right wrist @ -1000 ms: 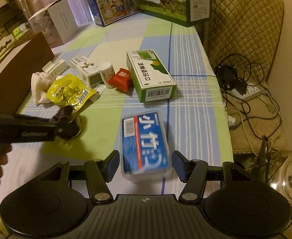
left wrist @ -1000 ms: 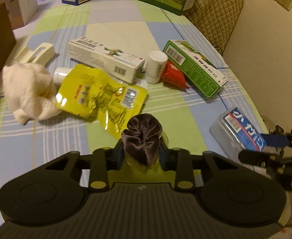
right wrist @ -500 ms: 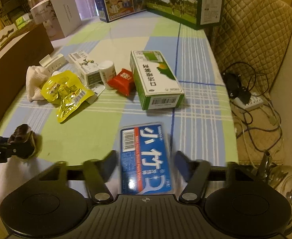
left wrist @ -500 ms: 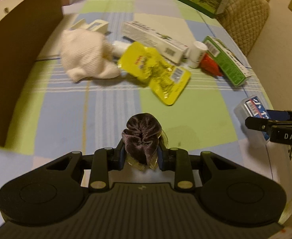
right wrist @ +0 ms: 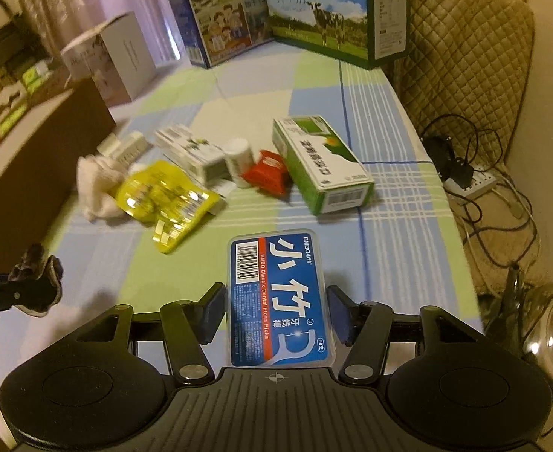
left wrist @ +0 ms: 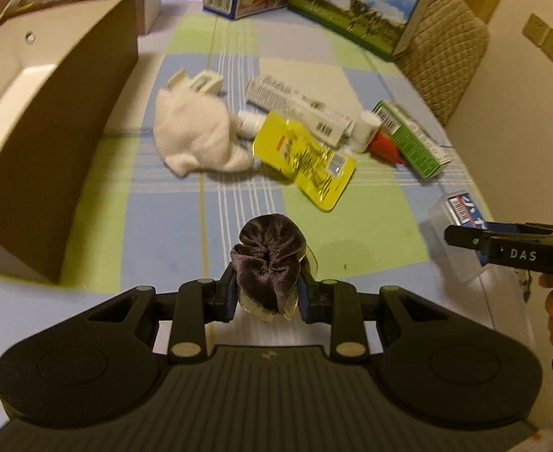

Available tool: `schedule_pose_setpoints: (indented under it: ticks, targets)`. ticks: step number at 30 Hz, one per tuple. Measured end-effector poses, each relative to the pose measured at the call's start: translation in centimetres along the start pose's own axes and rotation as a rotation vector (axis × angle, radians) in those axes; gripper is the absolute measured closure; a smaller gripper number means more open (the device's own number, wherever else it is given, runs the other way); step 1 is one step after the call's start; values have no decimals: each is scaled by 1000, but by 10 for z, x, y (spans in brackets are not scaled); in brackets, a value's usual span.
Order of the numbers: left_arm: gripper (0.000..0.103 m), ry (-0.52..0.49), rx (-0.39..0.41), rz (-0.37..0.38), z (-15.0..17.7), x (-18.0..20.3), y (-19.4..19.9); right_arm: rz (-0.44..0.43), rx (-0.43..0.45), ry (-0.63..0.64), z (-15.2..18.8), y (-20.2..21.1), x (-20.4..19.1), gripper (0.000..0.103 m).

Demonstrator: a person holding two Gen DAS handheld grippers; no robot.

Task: Organize objects
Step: 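Carry the scrunchie and floss box over the open cardboard box with both tools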

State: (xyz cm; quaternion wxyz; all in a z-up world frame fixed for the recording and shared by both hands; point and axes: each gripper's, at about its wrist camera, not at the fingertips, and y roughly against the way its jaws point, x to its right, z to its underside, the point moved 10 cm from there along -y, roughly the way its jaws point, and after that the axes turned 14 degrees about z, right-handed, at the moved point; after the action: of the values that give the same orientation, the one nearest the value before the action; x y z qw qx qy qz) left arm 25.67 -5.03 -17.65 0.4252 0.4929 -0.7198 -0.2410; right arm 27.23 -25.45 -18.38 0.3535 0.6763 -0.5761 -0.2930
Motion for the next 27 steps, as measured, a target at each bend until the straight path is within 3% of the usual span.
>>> schedule_pose_setpoints:
  ticks: [6, 12, 22, 27]
  targets:
    - [78, -69, 32, 41, -25, -10, 38, -66, 18, -59, -8, 36, -52, 49]
    - [78, -102, 79, 51, -46, -37, 87, -202, 48, -66, -26, 68, -135, 49]
    - [78, -51, 134, -35, -62, -135, 153, -386, 95, 44, -52, 89, -282, 49]
    - [77, -11, 144, -88, -62, -185, 171, -428, 102, 106, -61, 83, -340, 49]
